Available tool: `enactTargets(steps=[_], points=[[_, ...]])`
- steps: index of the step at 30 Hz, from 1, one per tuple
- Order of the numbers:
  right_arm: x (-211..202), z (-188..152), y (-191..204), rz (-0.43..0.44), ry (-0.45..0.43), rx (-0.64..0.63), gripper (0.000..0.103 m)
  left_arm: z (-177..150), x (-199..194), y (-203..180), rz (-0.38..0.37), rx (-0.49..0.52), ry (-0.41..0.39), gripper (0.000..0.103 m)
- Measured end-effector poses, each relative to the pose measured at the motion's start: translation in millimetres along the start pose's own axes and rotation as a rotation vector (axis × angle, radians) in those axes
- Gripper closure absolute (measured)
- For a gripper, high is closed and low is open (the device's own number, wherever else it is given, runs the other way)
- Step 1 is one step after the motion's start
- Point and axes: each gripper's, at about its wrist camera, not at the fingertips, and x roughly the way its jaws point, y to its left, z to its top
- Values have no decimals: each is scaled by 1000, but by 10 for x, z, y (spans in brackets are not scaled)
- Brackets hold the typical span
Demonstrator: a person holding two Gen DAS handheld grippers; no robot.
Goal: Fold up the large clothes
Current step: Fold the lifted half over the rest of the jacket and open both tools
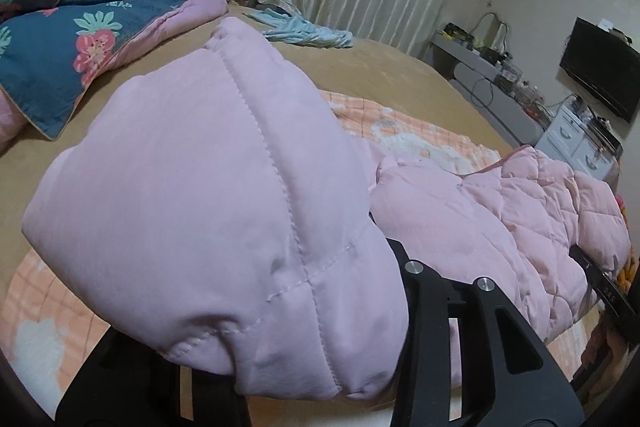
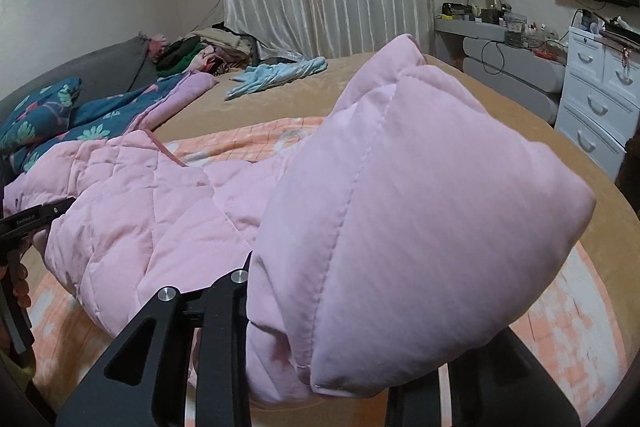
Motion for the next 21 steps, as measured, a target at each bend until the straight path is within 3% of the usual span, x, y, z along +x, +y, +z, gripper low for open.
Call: enactTargets(steps=[8,21], points=[[-393,-260,76,-2,19,-4,75,-280,-291,84,6,14,27,72],[-647,-751,72,-24,82,68,73,-695,-531,152,20,45,52,69]])
